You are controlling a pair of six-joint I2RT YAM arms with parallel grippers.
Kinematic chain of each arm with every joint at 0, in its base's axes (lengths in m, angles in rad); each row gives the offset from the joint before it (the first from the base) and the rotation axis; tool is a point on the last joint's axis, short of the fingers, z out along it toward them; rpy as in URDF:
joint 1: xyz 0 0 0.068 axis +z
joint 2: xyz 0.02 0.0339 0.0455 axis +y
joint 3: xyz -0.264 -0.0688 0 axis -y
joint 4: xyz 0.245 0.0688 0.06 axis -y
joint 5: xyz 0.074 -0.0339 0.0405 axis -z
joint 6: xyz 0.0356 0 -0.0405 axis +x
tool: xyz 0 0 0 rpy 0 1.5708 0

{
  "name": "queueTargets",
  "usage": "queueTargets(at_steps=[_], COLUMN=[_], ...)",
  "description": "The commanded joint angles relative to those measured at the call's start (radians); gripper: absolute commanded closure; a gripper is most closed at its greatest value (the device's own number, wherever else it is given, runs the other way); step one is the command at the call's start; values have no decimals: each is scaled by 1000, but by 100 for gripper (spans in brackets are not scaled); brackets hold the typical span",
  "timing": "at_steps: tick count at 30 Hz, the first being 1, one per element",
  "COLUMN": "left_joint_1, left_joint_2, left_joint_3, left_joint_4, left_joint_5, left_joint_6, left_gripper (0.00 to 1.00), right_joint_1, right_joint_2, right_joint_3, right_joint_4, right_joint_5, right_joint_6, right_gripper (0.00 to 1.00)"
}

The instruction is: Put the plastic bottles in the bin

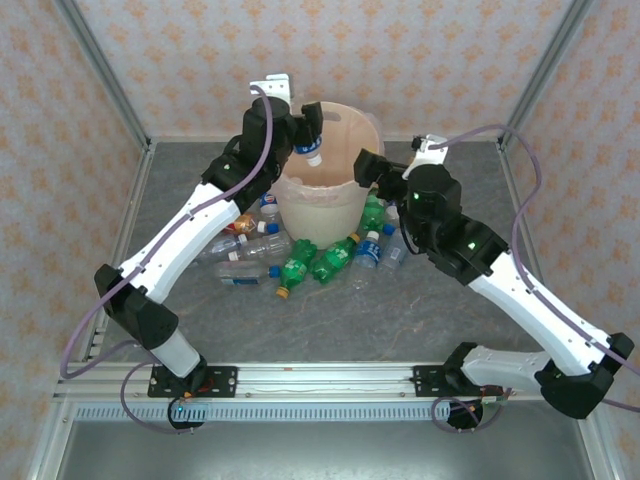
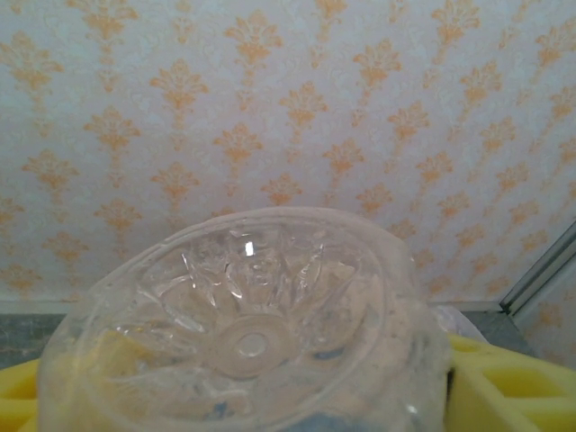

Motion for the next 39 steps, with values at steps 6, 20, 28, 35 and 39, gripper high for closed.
queueTargets(at_steps=[6,20,28,35,39], left_joint_1=[0,0,0,3,24], left_joint_2=[-27,-322,-566,-665,-742], left_joint_3=[-11,-250,-495,-637,-765], left_joint_4=[-5,-67,-158,-262,-250], left_joint_5=[34,11,-76,-117,-141], left_joint_6=[39,-123,-270,-407,-476], left_gripper=[9,1,1,1,2], right_joint_1=[4,3,3,3,3], right_joint_2=[-86,-228,-287,-330,-368], right_joint_3=[-89,-208,-268,-336,-402], right_joint_4=[27,-39,-66,-58,-39], right_joint_5=[-58,-126,-183,-233,-251], right_joint_6=[-17,12,58,115,176], right_gripper=[0,0,0,0,0])
